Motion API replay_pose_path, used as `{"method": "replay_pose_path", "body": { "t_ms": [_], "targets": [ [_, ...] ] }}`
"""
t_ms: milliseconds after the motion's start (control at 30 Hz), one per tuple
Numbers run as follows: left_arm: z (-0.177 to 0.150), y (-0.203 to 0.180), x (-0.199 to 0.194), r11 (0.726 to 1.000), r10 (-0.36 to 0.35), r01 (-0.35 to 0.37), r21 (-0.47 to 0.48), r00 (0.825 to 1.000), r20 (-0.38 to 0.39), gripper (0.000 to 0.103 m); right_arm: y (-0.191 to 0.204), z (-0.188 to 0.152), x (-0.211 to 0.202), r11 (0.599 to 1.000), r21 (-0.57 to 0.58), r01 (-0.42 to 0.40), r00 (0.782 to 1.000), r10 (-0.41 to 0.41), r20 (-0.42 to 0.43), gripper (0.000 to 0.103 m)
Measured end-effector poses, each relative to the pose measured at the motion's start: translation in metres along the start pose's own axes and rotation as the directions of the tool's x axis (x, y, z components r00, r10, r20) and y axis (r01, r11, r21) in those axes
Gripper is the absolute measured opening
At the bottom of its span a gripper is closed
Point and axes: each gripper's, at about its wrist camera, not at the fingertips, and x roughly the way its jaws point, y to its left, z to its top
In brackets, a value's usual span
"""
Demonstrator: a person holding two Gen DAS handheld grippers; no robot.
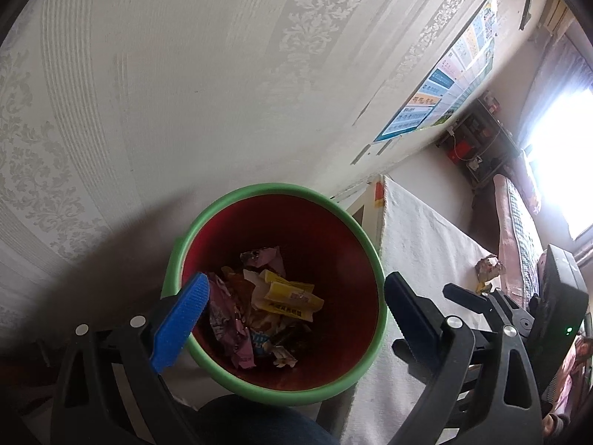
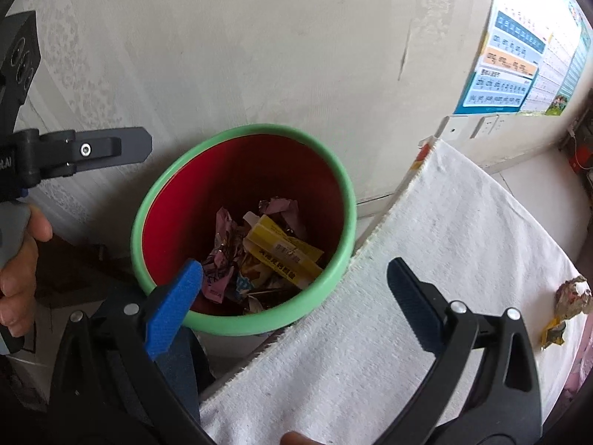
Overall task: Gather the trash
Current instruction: 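Move both tools back over the table toward the remaining trash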
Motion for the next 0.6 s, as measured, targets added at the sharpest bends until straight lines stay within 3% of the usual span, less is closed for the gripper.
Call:
{"method": "replay_pose_path", "body": {
  "t_ms": [300,600],
  "targets": [
    [-0.004,-0.037,0.000,0.998,-0.014,0.014,0.056,1.000,-0.006,0.091,-0.039,-0.022,-0.027,0.995,0.099,0.023,0.999,-0.026,0.035,0.098],
    [-0.013,-0.108,0.015,0.985,-0.076,0.081,0.152,0.996,-0.038,0.091,-0.102,-0.062,-0.067,0.970,0.222,0.095,0.992,-0.110,0.055,0.098]
  ]
}}
